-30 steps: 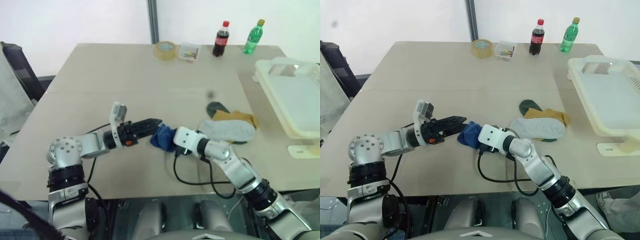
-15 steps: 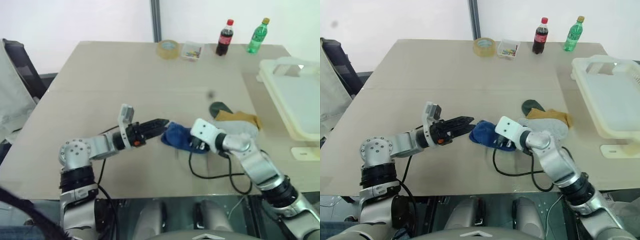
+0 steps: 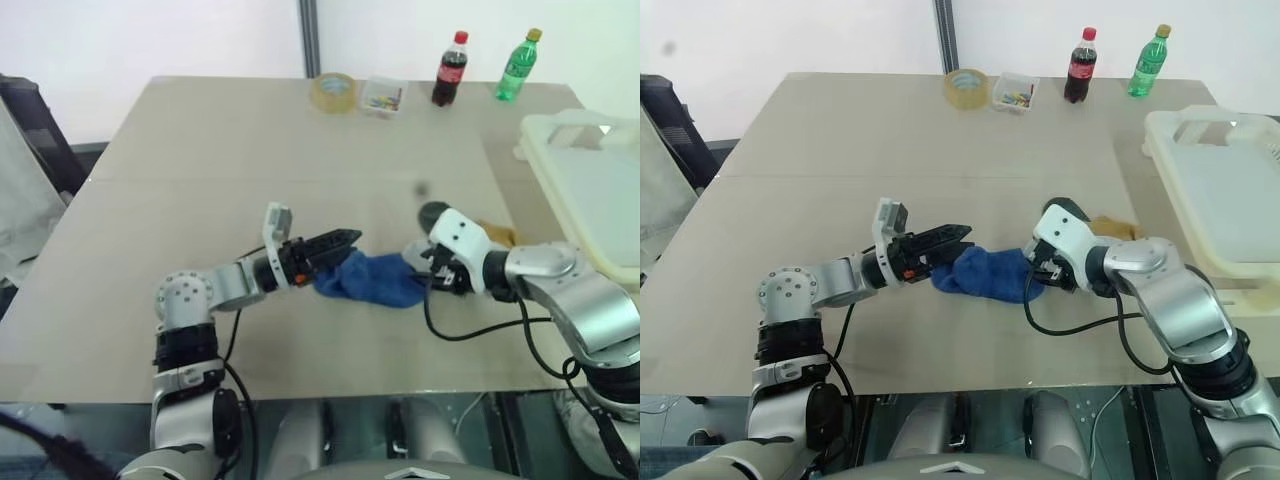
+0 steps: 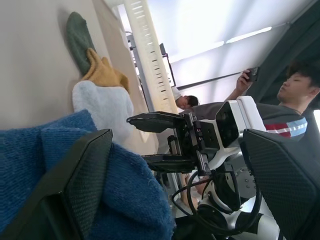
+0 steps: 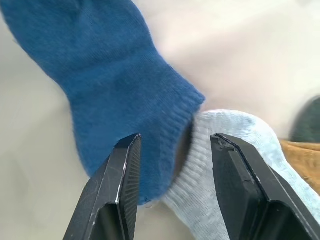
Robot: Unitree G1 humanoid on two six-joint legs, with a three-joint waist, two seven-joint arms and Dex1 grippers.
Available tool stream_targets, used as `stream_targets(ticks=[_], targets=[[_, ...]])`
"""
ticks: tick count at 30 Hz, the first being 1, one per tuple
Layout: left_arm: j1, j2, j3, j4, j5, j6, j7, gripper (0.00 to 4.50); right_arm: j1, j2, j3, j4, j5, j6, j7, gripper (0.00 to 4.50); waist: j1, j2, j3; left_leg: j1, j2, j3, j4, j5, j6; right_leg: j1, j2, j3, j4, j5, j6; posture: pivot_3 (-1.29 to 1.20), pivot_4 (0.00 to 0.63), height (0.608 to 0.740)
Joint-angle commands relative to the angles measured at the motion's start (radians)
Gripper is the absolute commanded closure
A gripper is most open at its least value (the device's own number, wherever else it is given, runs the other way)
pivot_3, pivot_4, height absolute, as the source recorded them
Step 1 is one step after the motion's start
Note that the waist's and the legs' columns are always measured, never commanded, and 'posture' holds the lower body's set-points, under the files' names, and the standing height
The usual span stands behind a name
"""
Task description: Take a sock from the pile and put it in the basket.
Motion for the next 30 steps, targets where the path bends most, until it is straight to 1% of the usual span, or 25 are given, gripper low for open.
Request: stream_targets(ticks=[1,4,8,12,19,24,27,30], targets=[[-0.001,0.064,0.028,0.006,0.004,-0.018,-0.018,0.03,0.023,0.067,0.065,0.0,-0.009,-0.07,-0.077,2.28,-0.001,0.0,0.0,0.0,0.0,0.0,0.0,0.001,-0.002,0.0,0.001,0.0,0.0,0.0,0.0,0.0,0.15,0.735],[0.006,0.106,0.037,0.014,0.01,-0.025,-0.028,0.03,0.037,0.102,0.118,0.034,-0.037,-0.142,-0.124,2.28,0.002,0.0,0.001,0.0,0.001,0.0,0.0,0.002,-0.004,0.0,0.004,0.0,0.001,0.0,0.0,0.0,0.15,0.735],[0.038,0.168,0.049,0.007,0.024,-0.032,-0.041,0.03,0.043,0.157,0.182,0.09,-0.065,-0.207,-0.176,2.28,0.001,-0.001,0.002,0.0,0.0,0.002,0.001,0.002,-0.004,0.0,0.002,-0.001,0.001,0.0,0.001,0.0,0.15,0.735],[0.104,0.196,0.032,-0.028,0.039,-0.029,-0.046,0.03,0.048,0.147,0.209,0.145,-0.095,-0.253,-0.19,2.28,0.003,-0.001,0.002,0.0,0.0,0.001,0.001,0.002,-0.004,0.0,0.001,-0.001,0.001,0.0,0.001,0.0,0.15,0.735],[0.151,0.21,-0.019,-0.098,0.079,-0.035,-0.038,0.03,0.054,0.135,0.215,0.158,-0.112,-0.277,-0.194,2.28,0.003,-0.001,0.002,0.001,0.0,0.001,0.001,0.003,-0.004,0.0,-0.002,-0.002,0.002,0.0,0.0,0.0,0.15,0.735],[0.147,0.179,-0.047,-0.091,0.08,-0.028,-0.038,0.03,0.056,0.148,0.223,0.162,-0.114,-0.277,-0.203,2.28,0.003,-0.001,0.002,0.001,0.0,0.001,0.001,0.003,-0.005,0.0,-0.002,-0.002,0.002,0.0,0.0,0.0,0.15,0.735],[0.134,0.143,-0.069,-0.076,0.084,-0.031,-0.037,0.03,0.056,0.151,0.228,0.16,-0.117,-0.278,-0.205,2.28,0.004,-0.001,0.002,0.002,0.0,0.001,0.001,0.003,-0.005,0.001,-0.002,-0.001,0.002,0.0,0.0,0.0,0.15,0.735],[0.118,0.102,-0.063,-0.054,0.076,-0.035,-0.03,0.03,0.055,0.151,0.227,0.157,-0.121,-0.276,-0.206,2.28,0.004,-0.001,0.002,0.002,0.0,0.001,0.001,0.003,-0.004,0.001,-0.001,-0.002,0.002,0.0,0.0,0.0,0.15,0.735]])
